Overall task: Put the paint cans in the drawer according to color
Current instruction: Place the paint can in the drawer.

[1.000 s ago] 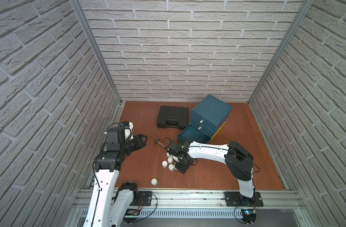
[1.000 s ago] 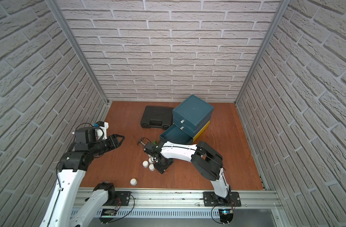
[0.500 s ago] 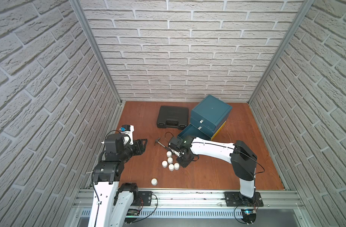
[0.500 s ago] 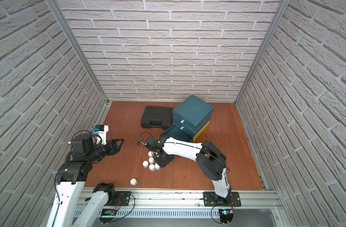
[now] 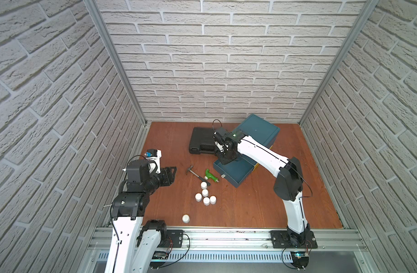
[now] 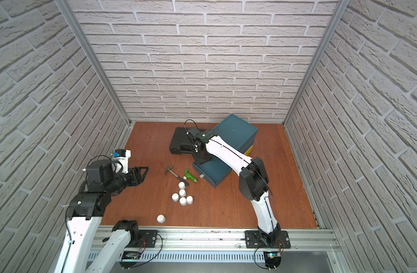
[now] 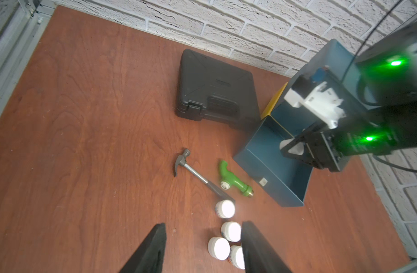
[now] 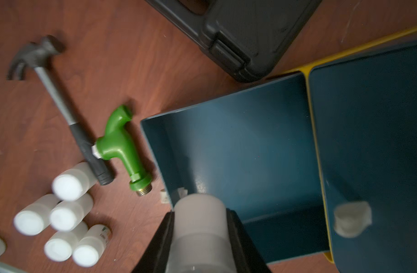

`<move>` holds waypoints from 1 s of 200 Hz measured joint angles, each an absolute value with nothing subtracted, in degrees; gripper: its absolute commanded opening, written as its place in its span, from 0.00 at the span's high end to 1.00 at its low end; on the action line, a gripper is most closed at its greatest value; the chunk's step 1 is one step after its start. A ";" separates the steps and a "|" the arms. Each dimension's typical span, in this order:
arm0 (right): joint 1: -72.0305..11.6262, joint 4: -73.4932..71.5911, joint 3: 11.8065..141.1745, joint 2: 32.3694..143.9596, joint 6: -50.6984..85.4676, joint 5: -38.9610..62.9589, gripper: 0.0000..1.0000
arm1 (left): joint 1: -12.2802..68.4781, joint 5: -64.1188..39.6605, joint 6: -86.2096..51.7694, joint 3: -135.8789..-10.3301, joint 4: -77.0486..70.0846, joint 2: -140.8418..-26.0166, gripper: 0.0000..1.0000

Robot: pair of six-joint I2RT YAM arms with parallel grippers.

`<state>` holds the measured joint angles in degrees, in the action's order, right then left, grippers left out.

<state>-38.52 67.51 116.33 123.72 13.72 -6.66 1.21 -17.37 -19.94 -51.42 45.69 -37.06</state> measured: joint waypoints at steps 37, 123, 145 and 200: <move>-37.47 68.62 118.48 130.10 11.88 -6.15 0.83 | 1.26 -14.92 -17.93 -48.80 44.95 -35.03 0.43; -36.95 68.55 125.80 135.83 10.98 -3.73 0.79 | 1.32 -12.82 -16.01 -47.20 45.80 -34.39 0.40; -36.67 68.53 125.84 137.80 11.09 -3.11 0.77 | 1.83 -12.29 -15.66 -48.56 46.89 -34.28 0.39; -36.10 68.36 125.89 139.74 10.90 -2.26 0.46 | 2.98 -10.15 -15.38 -49.36 47.68 -33.23 0.38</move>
<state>-36.10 68.36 125.89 139.74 10.90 -2.26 2.98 -10.15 -15.38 -49.36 47.68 -33.23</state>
